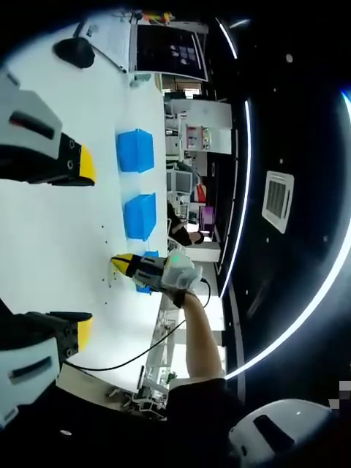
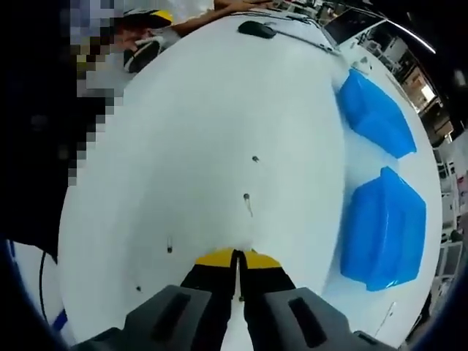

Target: Pick up the resistors one by one and place each resistor into its matching bin, sorting the parts by color and model until every resistor is separated into the correct bin for its type

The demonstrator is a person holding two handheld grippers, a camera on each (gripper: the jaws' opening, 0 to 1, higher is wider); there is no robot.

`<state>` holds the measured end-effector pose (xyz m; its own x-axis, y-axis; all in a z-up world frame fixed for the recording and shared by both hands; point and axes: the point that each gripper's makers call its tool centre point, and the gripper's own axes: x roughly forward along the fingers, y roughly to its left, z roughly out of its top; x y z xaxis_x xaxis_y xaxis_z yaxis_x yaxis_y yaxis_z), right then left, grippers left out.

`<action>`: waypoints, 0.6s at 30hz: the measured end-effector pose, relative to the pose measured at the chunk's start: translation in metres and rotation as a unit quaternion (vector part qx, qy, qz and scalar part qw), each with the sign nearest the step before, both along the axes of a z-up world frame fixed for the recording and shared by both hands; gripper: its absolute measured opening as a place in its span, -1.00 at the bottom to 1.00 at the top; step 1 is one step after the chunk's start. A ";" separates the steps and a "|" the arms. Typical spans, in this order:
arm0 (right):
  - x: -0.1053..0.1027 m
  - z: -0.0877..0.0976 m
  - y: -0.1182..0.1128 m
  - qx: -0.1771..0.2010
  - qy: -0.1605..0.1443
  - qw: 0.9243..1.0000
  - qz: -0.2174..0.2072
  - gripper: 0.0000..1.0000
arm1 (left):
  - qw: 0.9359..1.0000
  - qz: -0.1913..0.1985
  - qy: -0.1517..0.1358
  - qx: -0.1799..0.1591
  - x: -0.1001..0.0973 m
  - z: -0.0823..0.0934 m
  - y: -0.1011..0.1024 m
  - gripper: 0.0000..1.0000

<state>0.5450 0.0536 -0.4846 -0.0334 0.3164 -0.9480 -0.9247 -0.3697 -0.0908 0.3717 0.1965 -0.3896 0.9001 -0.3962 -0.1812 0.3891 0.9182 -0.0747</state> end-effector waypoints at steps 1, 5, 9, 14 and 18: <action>0.000 0.000 0.000 0.000 0.000 1.000 0.001 -0.90 | 1.000 -0.001 0.000 -0.001 0.000 0.000 0.000 0.41; -0.002 0.019 0.009 0.044 0.007 0.999 -0.019 -0.90 | 1.000 0.000 -0.002 -0.001 0.001 0.002 0.000 0.41; -0.002 0.056 0.020 0.135 0.031 0.988 -0.068 -0.90 | 1.000 -0.001 -0.004 -0.001 0.002 0.003 -0.001 0.41; -0.008 0.103 0.025 0.276 0.063 0.949 -0.140 -0.90 | 1.000 0.000 -0.006 0.000 0.003 0.005 0.000 0.41; -0.011 0.140 0.017 0.395 0.060 0.896 -0.192 -0.90 | 1.000 0.005 -0.010 0.000 0.005 0.008 0.002 0.41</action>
<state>0.5344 0.0710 -0.3446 0.1357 0.8970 -0.4206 -0.9906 0.1144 -0.0756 0.3765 0.1984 -0.3812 0.9077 -0.3867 -0.1629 0.3810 0.9222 -0.0665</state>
